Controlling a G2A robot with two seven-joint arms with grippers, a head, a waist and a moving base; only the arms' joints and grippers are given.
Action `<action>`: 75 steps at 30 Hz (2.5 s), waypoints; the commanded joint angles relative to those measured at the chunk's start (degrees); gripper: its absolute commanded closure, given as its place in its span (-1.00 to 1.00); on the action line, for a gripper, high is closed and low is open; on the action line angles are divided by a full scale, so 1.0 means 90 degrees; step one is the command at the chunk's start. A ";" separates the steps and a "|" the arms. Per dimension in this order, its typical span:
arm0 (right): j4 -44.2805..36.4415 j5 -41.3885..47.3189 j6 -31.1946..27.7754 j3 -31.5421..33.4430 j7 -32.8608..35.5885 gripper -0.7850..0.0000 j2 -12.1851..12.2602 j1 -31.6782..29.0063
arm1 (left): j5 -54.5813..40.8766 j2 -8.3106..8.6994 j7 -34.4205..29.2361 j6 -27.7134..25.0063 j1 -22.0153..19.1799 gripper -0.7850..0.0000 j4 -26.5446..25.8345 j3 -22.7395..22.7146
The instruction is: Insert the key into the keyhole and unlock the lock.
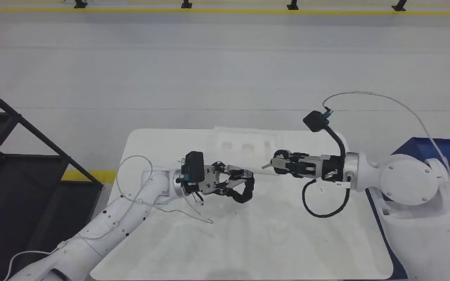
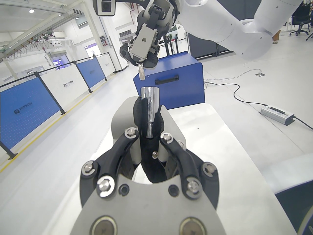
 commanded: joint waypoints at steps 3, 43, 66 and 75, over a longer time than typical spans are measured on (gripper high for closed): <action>-0.0351 -0.0436 0.0418 -0.0027 0.0108 1.00 0.0049 -0.0030 | -0.0008 -0.0066 0.0088 0.0256 0.0100 1.00 0.0050 -0.0003; -0.1807 -0.3914 0.2180 -0.2258 0.0577 1.00 0.0104 0.0874 | 0.1243 -0.1014 0.1944 0.2286 0.0061 1.00 0.1440 0.0450; -0.1610 -0.3799 0.2304 -0.2397 0.0453 1.00 0.0107 0.1012 | 0.1487 -0.1161 0.1941 0.2078 0.0216 1.00 0.1493 0.0207; -0.1607 -0.3735 0.2336 -0.2423 0.0421 1.00 0.0130 0.1038 | 0.1570 -0.1194 0.1946 0.2056 0.0272 1.00 0.1504 0.0081</action>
